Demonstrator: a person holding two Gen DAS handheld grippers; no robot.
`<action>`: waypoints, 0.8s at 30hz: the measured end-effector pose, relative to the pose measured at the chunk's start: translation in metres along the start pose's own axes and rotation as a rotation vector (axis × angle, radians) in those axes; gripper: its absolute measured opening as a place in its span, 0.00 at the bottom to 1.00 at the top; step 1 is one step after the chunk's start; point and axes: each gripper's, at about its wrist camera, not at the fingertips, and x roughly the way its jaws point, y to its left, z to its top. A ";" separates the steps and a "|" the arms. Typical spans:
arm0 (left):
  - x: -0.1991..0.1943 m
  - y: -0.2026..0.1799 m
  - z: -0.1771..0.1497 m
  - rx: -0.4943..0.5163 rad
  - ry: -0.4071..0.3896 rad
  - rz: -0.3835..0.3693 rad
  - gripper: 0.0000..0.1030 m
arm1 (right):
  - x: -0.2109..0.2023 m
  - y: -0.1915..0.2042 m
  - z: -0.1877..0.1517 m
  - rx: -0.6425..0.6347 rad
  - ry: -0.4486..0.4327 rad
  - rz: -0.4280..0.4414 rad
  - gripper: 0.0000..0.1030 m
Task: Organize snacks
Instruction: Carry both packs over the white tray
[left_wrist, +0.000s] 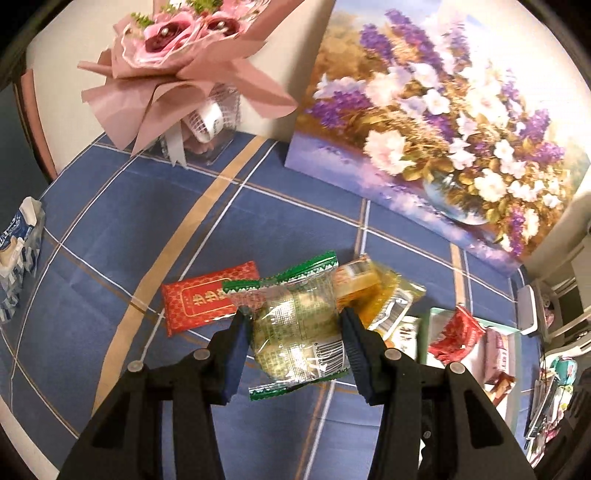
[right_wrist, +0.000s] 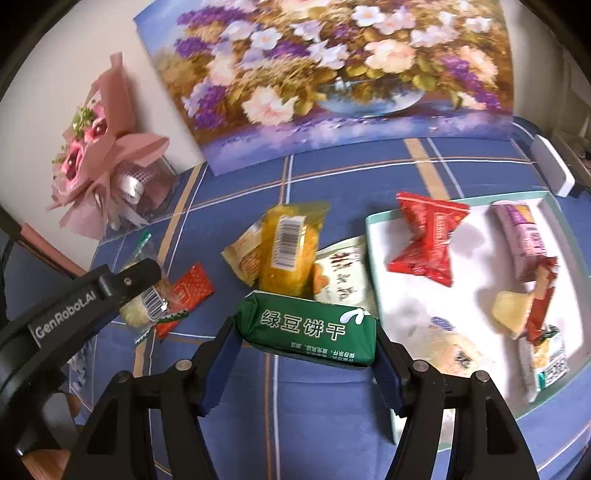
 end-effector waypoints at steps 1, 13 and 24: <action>-0.003 -0.004 -0.001 0.005 -0.006 -0.002 0.49 | -0.003 -0.004 0.001 0.006 -0.004 -0.001 0.68; -0.017 -0.048 -0.012 0.045 -0.035 -0.046 0.49 | -0.035 -0.056 0.015 0.077 -0.051 -0.022 0.68; -0.021 -0.108 -0.030 0.143 -0.032 -0.096 0.49 | -0.056 -0.114 0.024 0.189 -0.088 -0.033 0.68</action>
